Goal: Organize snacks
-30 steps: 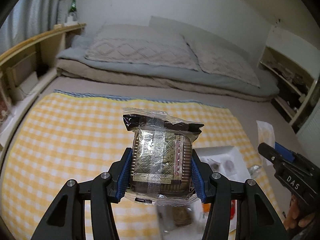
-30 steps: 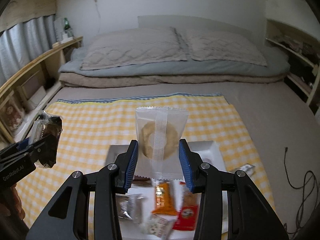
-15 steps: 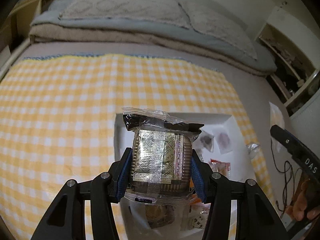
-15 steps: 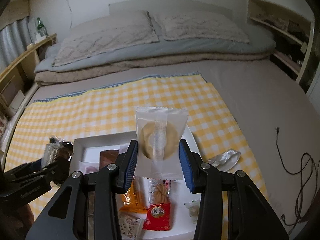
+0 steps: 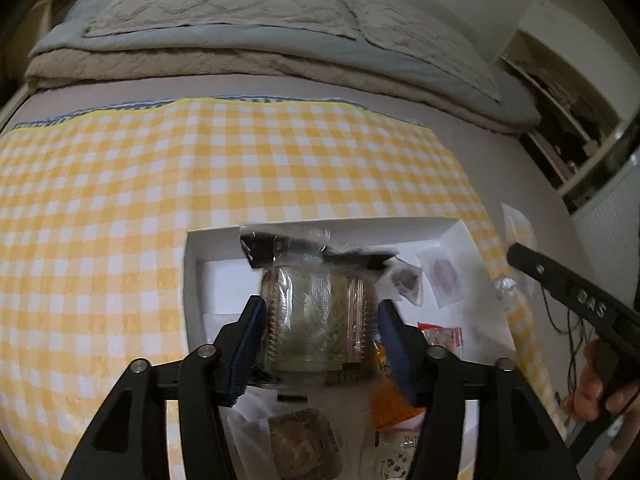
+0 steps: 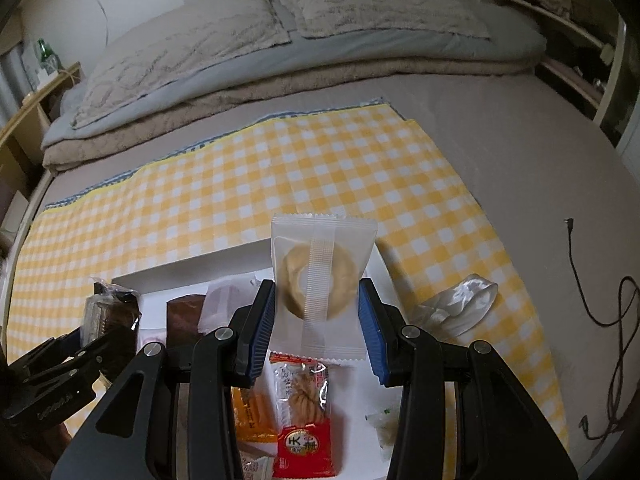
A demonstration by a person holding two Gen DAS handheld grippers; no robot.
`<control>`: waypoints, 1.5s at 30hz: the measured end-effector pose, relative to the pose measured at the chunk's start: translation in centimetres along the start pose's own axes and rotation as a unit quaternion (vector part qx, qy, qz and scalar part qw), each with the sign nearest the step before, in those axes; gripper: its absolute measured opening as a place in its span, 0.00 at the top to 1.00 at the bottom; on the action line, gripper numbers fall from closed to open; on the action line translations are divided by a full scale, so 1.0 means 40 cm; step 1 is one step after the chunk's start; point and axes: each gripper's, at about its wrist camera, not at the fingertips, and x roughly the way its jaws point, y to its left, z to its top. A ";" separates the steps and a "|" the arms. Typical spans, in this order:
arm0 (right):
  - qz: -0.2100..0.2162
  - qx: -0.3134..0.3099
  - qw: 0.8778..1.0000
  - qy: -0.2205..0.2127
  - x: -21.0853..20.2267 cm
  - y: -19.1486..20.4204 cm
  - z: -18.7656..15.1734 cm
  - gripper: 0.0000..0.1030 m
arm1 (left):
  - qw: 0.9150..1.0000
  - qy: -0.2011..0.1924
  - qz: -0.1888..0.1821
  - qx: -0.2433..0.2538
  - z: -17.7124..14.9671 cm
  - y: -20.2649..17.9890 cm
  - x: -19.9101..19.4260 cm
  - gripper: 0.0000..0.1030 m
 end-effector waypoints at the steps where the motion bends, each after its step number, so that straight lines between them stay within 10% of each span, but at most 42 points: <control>1: 0.000 0.000 1.000 0.001 0.006 -0.002 0.002 0.60 | 1.000 0.000 -0.001 0.007 0.002 0.001 0.004 0.20; 3: -0.004 0.001 1.000 0.003 0.017 -0.004 0.006 0.59 | 1.000 -0.008 0.009 0.015 0.009 0.002 0.013 0.05; 12: 0.003 0.010 1.000 0.029 0.090 -0.001 0.013 0.53 | 0.998 -0.005 0.042 0.037 -0.034 0.035 -0.011 0.00; 16: 0.010 0.020 0.998 0.063 0.128 0.002 0.002 0.18 | 0.998 0.004 0.052 0.043 -0.051 0.043 -0.020 0.00; 22: -0.006 -0.013 0.996 0.085 0.138 0.015 -0.034 0.00 | 0.997 0.022 0.062 0.042 -0.058 0.045 -0.028 0.00; 45: 0.020 -0.036 0.998 0.044 -0.074 0.026 -0.069 0.00 | 0.997 -0.006 0.071 0.032 -0.096 -0.006 -0.243 0.00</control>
